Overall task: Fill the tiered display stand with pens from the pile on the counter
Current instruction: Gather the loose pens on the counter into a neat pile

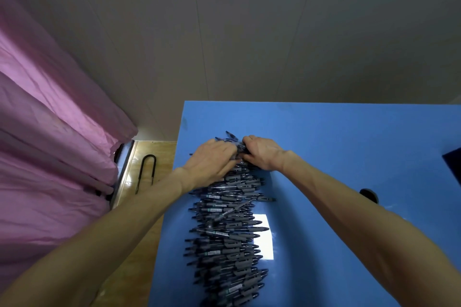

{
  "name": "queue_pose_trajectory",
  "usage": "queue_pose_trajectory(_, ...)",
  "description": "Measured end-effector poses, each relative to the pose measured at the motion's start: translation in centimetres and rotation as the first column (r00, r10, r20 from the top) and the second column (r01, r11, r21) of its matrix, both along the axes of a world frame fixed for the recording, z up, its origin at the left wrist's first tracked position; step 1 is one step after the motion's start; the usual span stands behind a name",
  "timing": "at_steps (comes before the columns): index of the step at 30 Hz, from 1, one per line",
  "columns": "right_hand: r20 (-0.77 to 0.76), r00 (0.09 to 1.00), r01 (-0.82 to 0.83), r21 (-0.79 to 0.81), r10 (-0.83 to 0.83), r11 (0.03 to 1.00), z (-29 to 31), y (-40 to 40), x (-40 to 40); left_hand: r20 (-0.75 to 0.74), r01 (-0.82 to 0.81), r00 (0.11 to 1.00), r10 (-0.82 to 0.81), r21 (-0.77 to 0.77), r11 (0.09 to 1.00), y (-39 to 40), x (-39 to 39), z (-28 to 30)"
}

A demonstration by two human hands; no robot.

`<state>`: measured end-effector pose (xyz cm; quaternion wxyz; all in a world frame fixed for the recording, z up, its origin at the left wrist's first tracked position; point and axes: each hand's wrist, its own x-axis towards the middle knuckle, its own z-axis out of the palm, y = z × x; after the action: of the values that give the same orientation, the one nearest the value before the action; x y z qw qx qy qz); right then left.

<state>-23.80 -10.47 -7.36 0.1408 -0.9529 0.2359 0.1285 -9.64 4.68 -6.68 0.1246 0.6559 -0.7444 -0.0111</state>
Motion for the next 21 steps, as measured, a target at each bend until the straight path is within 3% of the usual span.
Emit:
queue_pose_trajectory(4, -0.004, 0.999, 0.038, 0.02, -0.038, 0.999, 0.1, 0.3, -0.8, 0.047, 0.114, 0.992, -0.119, 0.1, 0.988, 2.0, -3.0, -1.6)
queue_pose_trajectory(8, -0.013, 0.997, 0.075, 0.024, -0.075, 0.997, 0.2, 0.5, -1.6, 0.07, 0.1, 0.991, -0.11, 0.132, 0.986, 3.4, -3.9, -3.6)
queue_pose_trajectory(18, 0.046, 0.994, 0.097, 0.029, -0.098, 0.995, 0.6, 1.3, -2.0, -0.112, -0.024, 0.994, 0.02, -0.037, 0.999, 5.4, -4.4, -3.5)
queue_pose_trajectory(21, 0.069, 0.996, 0.062, 0.029, -0.064, 0.998, 1.0, 2.3, -2.2, -0.182, -0.202, 0.968, 0.175, -0.142, 0.969, 6.2, -3.8, -2.9)
